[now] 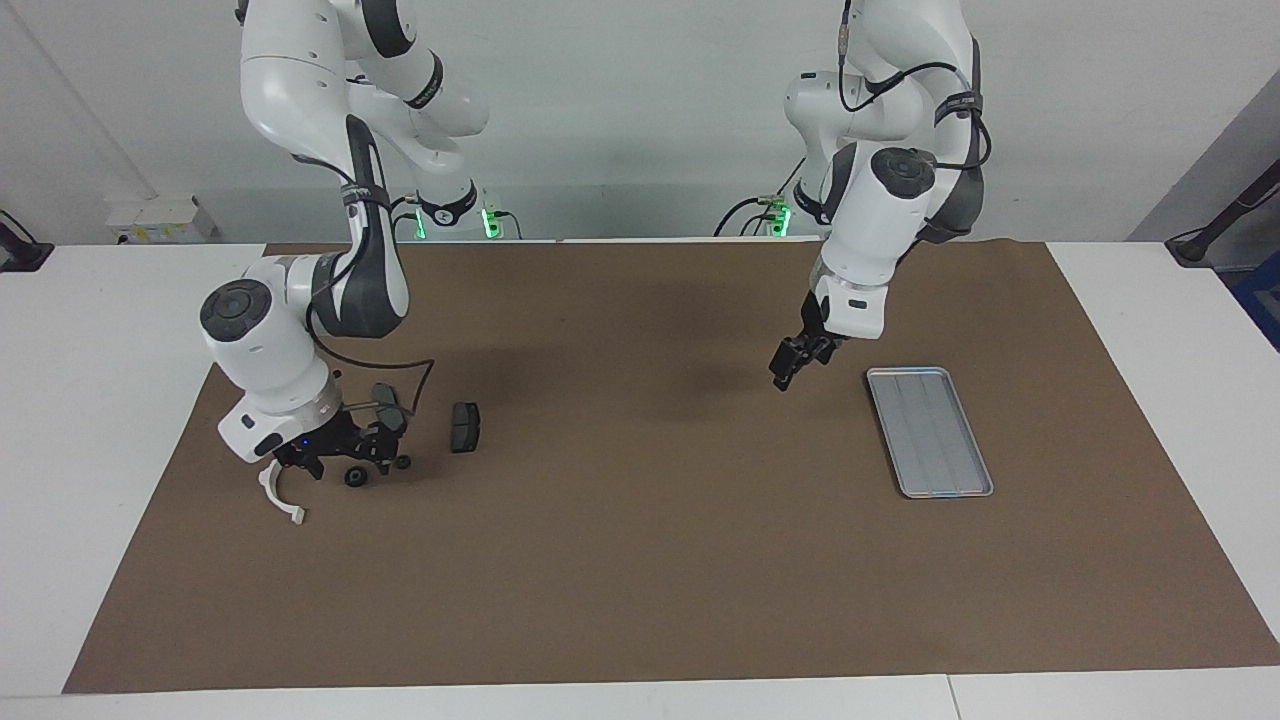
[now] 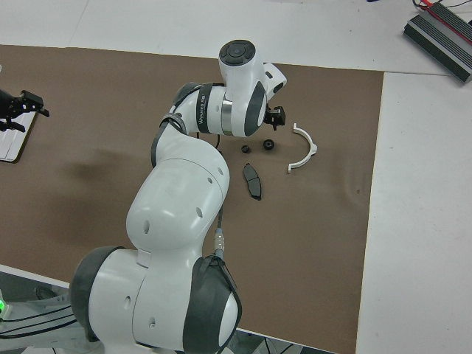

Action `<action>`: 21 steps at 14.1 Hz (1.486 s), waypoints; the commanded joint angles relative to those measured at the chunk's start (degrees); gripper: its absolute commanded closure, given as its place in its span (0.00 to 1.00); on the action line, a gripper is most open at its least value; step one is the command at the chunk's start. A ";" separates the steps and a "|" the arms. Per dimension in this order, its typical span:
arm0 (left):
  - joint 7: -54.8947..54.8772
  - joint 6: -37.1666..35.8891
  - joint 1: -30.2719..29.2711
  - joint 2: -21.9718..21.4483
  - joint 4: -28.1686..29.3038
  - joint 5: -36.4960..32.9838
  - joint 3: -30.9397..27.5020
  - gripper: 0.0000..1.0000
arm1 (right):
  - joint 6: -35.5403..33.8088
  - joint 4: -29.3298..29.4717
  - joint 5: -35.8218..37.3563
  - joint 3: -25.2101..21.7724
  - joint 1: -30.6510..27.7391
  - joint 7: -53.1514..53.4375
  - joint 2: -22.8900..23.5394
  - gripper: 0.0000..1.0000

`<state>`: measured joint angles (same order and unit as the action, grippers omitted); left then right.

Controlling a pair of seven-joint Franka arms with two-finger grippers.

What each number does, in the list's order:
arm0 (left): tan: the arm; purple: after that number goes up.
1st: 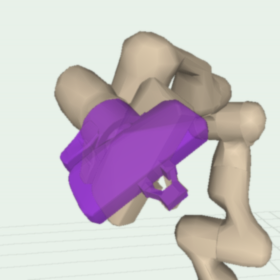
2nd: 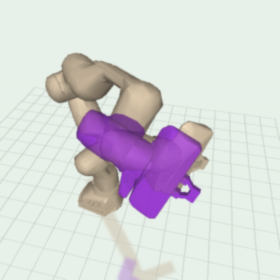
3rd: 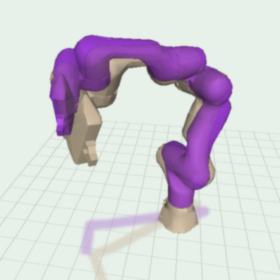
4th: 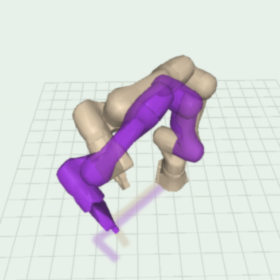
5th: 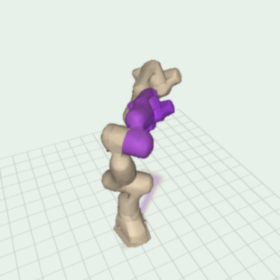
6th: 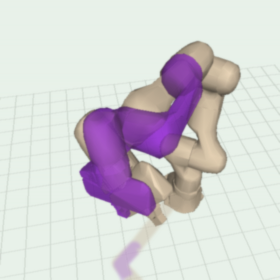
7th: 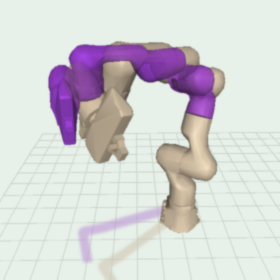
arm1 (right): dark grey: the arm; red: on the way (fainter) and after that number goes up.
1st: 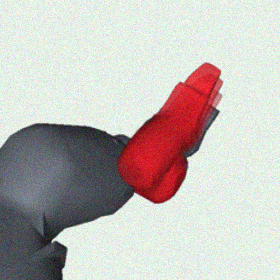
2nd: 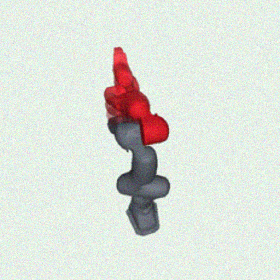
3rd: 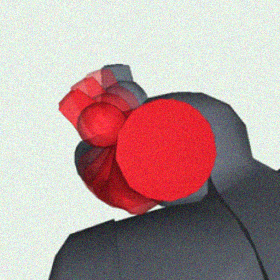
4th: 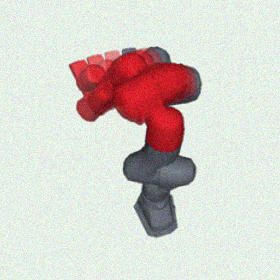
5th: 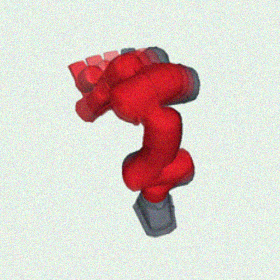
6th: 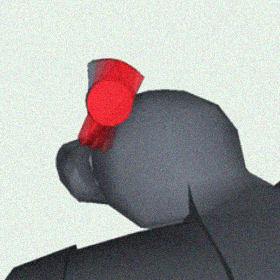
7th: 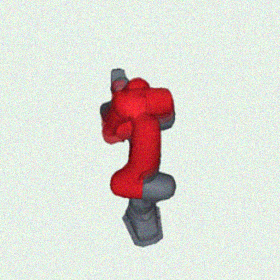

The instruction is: Pick bearing gear from pile to tray

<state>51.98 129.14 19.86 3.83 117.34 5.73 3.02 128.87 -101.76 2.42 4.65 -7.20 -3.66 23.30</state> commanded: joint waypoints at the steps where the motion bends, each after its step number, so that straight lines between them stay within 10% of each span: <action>1: 3.30 2.78 2.64 2.15 -0.10 0.60 -0.91 0.00 | 1.99 -0.02 0.83 0.63 -1.15 -1.87 1.30 0.00; 16: 3.48 1.81 2.55 2.32 -0.97 0.60 -0.91 0.00 | 4.02 -4.50 0.83 0.63 -2.47 -5.13 1.84 0.10; 19: 3.39 1.73 2.29 2.32 -1.33 0.60 -0.91 0.00 | 3.84 -4.50 0.83 0.63 -2.47 -5.48 1.83 0.74; 21: 3.39 1.73 2.03 2.32 -1.33 0.60 -0.91 0.00 | 3.58 -4.33 0.83 0.63 -2.47 -5.39 1.83 1.00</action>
<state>54.95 131.14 21.91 6.16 116.53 5.73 2.48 131.72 -104.49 2.58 4.61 -8.64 -7.58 26.38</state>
